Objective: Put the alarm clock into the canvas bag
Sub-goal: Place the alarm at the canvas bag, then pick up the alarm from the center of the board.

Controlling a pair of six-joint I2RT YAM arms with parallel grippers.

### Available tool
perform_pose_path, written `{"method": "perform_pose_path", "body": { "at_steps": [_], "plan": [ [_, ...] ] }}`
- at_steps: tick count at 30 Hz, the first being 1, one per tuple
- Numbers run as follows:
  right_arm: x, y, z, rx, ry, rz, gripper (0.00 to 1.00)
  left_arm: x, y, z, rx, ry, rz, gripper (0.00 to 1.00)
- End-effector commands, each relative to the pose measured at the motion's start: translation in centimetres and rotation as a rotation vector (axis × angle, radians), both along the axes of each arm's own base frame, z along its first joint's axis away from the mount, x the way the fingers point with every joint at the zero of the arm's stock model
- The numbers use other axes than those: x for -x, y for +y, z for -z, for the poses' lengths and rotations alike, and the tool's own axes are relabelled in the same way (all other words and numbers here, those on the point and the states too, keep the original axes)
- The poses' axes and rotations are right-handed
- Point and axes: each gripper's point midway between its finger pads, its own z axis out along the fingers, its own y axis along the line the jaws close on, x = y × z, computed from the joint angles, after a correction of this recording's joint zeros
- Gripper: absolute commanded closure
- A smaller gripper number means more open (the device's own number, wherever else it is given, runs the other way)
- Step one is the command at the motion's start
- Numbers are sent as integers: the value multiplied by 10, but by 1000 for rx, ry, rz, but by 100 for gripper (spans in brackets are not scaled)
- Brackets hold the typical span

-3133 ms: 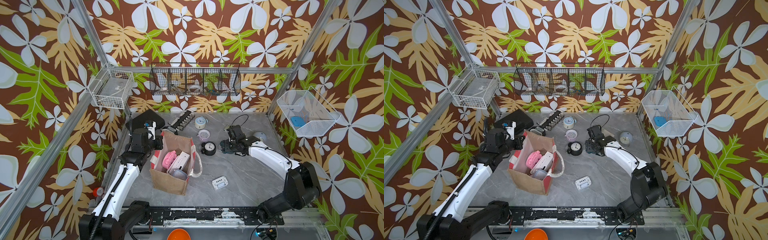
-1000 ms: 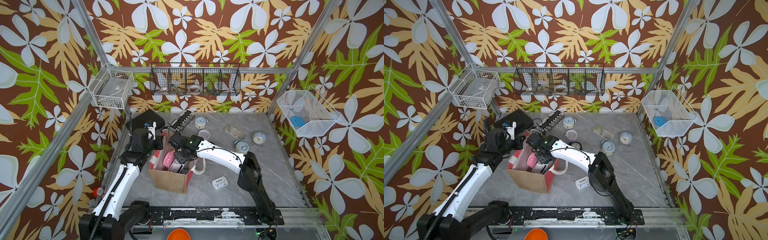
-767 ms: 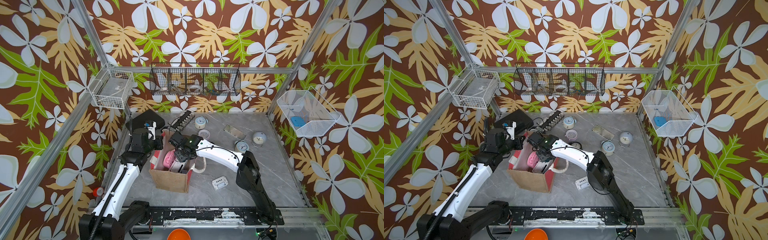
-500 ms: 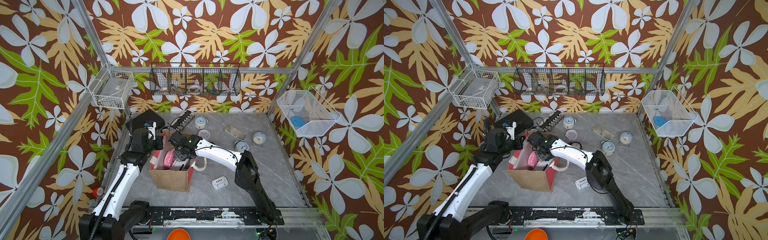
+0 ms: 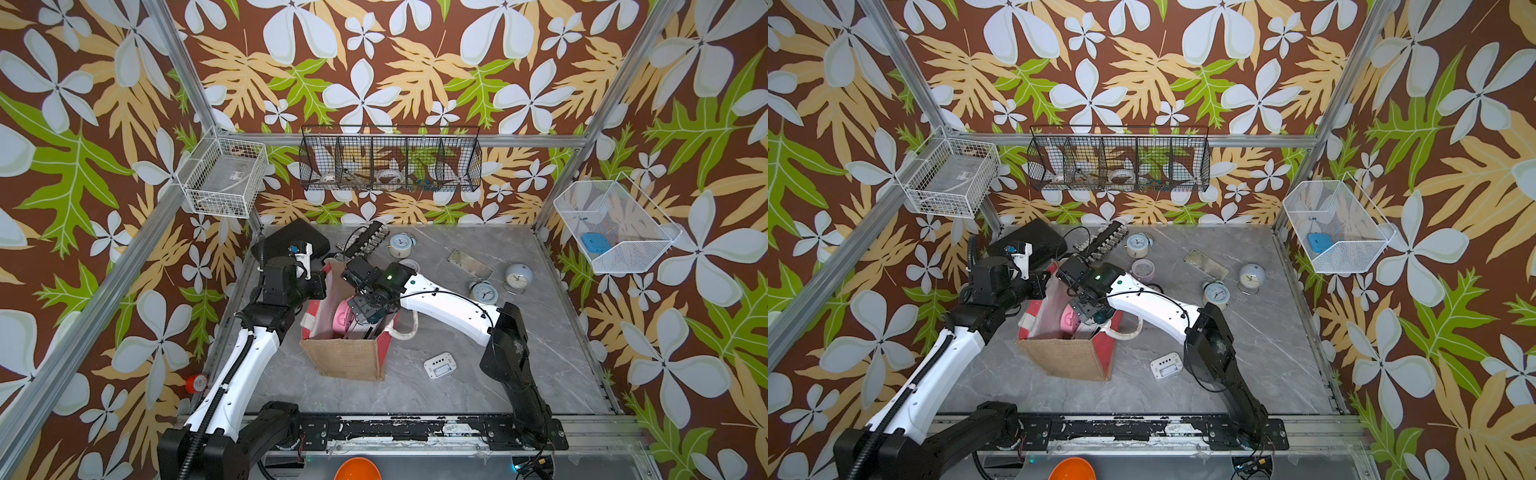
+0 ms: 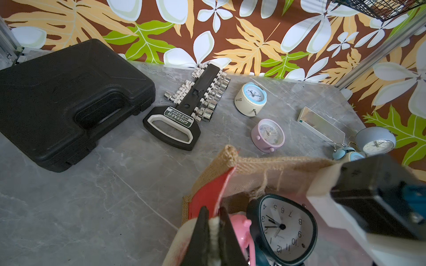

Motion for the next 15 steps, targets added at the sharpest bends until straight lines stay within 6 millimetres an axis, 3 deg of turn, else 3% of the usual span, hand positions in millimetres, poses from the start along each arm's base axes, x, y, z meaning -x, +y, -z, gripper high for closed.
{"method": "perform_pose_path", "body": {
  "at_steps": [1, 15],
  "plan": [
    [-2, -7, -23, -14, -32, 11, 6, -2, 2, -5, -8, -17, -8, 100],
    [0, -4, -70, -119, -86, -8, 8, -2, 5, -7, -15, -23, -20, 100]
  ]
}}
